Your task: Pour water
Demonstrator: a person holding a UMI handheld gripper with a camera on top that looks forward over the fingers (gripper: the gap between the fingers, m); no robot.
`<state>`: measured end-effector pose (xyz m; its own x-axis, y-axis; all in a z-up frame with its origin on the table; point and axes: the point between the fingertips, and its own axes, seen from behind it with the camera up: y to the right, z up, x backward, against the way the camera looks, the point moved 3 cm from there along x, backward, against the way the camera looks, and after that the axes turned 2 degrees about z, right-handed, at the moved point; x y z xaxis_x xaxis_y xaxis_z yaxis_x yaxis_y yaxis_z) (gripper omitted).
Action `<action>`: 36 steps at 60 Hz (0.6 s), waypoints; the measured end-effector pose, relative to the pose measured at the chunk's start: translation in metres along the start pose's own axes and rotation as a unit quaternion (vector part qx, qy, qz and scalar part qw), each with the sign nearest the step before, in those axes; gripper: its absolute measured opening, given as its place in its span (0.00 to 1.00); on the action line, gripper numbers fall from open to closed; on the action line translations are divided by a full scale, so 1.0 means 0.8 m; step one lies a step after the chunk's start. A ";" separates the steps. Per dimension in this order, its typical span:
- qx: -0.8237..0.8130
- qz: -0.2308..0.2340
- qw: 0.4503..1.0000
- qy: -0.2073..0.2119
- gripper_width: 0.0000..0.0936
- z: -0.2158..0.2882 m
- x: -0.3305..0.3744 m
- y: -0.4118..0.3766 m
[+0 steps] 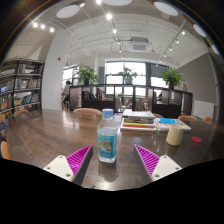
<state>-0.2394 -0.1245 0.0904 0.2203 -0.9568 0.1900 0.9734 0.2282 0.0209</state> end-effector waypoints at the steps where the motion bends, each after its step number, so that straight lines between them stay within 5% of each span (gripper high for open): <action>1: 0.000 0.000 1.000 0.000 0.91 0.001 -0.006 -0.003; 27: -0.039 0.009 0.999 0.005 0.89 0.013 -0.131 -0.029; 30: -0.035 0.006 0.999 0.019 0.85 0.021 -0.134 -0.029; 36: -0.038 0.015 0.998 0.038 0.56 0.031 -0.137 -0.030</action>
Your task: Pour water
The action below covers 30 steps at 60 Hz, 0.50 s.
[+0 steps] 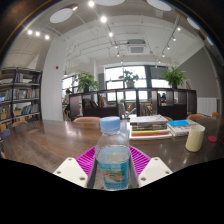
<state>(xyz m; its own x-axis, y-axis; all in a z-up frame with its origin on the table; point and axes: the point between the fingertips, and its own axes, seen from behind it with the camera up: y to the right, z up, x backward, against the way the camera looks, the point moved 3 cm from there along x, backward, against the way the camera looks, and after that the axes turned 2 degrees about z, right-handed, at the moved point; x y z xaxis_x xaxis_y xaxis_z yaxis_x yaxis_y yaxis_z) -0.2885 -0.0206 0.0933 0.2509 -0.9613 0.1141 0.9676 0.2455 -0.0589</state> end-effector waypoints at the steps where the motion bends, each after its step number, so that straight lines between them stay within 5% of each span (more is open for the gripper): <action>1: 0.001 0.001 1.000 0.000 0.53 -0.001 -0.001 0.001; 14: 0.000 0.012 1.000 0.000 0.36 -0.004 -0.001 0.002; 30: -0.021 0.015 1.000 -0.014 0.36 0.008 -0.014 0.028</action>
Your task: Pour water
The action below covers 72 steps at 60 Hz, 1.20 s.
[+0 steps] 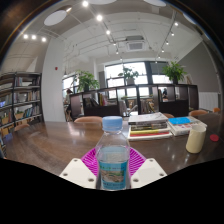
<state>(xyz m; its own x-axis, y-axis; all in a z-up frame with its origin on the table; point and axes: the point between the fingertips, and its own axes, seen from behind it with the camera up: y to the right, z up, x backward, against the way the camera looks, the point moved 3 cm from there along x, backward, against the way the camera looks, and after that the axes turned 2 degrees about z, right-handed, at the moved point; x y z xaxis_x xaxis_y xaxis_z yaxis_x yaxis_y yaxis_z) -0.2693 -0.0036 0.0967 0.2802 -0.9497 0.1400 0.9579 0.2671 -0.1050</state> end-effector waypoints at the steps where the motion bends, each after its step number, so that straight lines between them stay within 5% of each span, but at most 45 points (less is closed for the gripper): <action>1: -0.008 0.000 1.000 0.002 0.36 0.002 -0.003 0.008; 23: -0.411 0.015 0.905 0.110 0.36 0.127 -0.026 0.172; 51: -0.779 0.057 0.569 0.257 0.37 0.138 -0.032 0.325; 61: -0.834 0.062 0.479 0.267 0.37 0.146 -0.019 0.336; 72: -0.847 0.063 0.463 0.254 0.37 0.141 -0.026 0.322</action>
<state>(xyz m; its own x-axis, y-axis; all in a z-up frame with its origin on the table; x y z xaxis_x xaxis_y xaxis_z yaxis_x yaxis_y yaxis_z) -0.0210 0.1031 0.1778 -0.1356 -0.9750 -0.1758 -0.6071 0.2220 -0.7630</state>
